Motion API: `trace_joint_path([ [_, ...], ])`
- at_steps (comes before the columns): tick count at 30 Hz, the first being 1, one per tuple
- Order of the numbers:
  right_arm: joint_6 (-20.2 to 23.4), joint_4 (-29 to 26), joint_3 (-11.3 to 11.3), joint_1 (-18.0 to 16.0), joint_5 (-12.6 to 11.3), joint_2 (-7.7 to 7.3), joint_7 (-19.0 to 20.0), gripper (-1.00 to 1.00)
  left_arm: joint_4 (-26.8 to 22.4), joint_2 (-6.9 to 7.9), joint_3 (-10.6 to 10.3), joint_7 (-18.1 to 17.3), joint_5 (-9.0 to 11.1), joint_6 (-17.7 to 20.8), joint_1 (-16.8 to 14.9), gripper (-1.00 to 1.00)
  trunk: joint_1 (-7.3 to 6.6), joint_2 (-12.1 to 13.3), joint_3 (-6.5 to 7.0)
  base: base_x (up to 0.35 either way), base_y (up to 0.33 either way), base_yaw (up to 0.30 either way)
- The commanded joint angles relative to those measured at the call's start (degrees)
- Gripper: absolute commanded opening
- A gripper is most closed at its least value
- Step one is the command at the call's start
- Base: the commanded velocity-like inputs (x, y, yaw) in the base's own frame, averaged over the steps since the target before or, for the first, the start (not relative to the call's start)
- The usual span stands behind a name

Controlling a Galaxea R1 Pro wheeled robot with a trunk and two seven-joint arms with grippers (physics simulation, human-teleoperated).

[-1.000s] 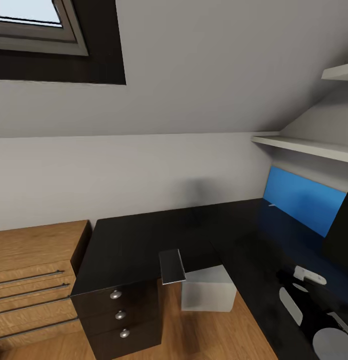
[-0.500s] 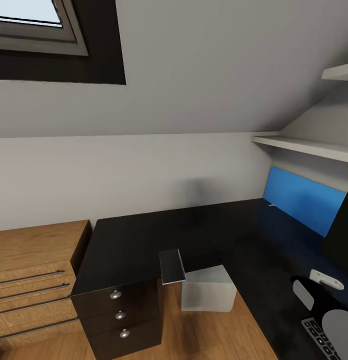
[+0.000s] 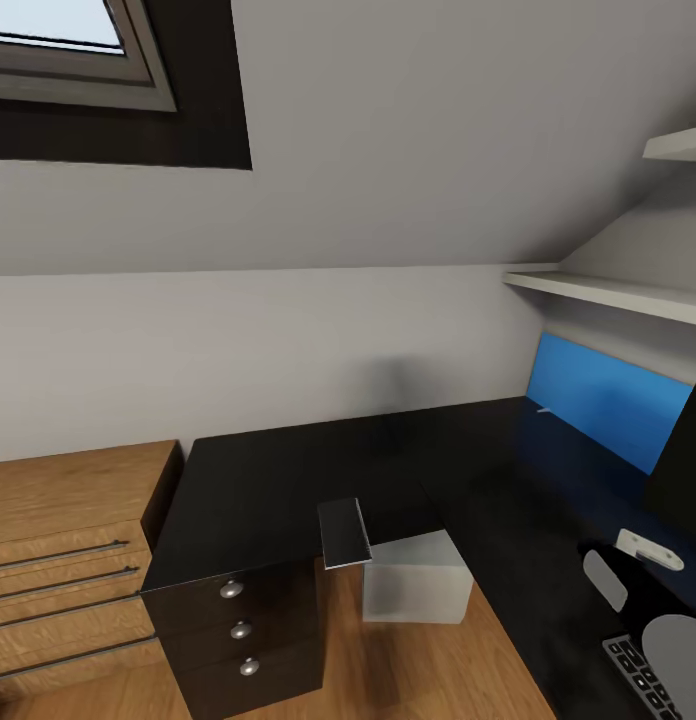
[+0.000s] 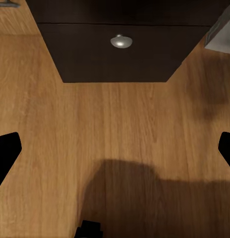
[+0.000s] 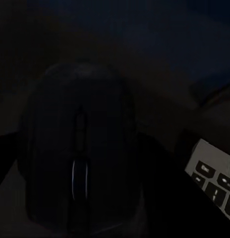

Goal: In the bedroom, organize the workspace by keeping the computer under the desk, ensuring the monitor is on the desk, placing the keyboard on the desk next to the monitor, placing the mouse on the desk next to the keyboard, moving the folder from the swivel chair onto the desk next to the mouse, stacking the notebook on top of the folder with the pen on top of the notebook, and positioning the swivel chair next to the desk.

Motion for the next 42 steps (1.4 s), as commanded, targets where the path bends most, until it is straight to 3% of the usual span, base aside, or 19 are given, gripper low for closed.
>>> trace_joint_path([
  [1,0.3,-0.3,-0.1,0.0,-0.4,-0.01,-0.3,-1.00,-0.2,-0.09,0.4,-0.4,-0.2,-0.1,0.0,1.00,0.01,-0.1,-0.07,0.000,0.000,0.000],
  [8,0.3,-1.0,-0.1,0.0,-0.7,0.07,-0.1,-1.00,-0.8,-0.12,0.6,-0.4,0.0,-0.1,0.0,1.00,1.55,-2.9,-1.33,0.000,0.000,0.000],
  [12,0.4,-0.9,-0.1,0.0,-5.5,-0.05,1.9,-1.00,-0.9,-0.12,0.6,-0.4,0.0,-0.1,0.0,1.00,2.43,-4.5,-2.05,0.000,0.000,0.000],
  [17,0.3,-0.8,-0.1,0.0,-7.0,-0.09,2.4,-1.00,-0.9,-0.12,0.6,-0.3,0.0,-0.1,0.0,1.00,3.52,-6.5,-2.95,0.000,0.000,0.000],
  [34,-0.7,-0.8,0.0,0.0,-7.3,0.15,2.5,-1.00,-0.9,-0.12,0.7,-0.3,0.0,-0.1,0.0,1.00,7.26,-13.3,-6.00,0.000,0.000,-0.001],
  [42,-0.7,-0.8,0.0,0.0,-7.3,0.16,2.6,-1.00,-0.9,-0.12,0.7,-0.3,0.0,-0.1,0.0,1.00,9.02,-16.5,-7.44,0.000,0.000,-0.184],
])
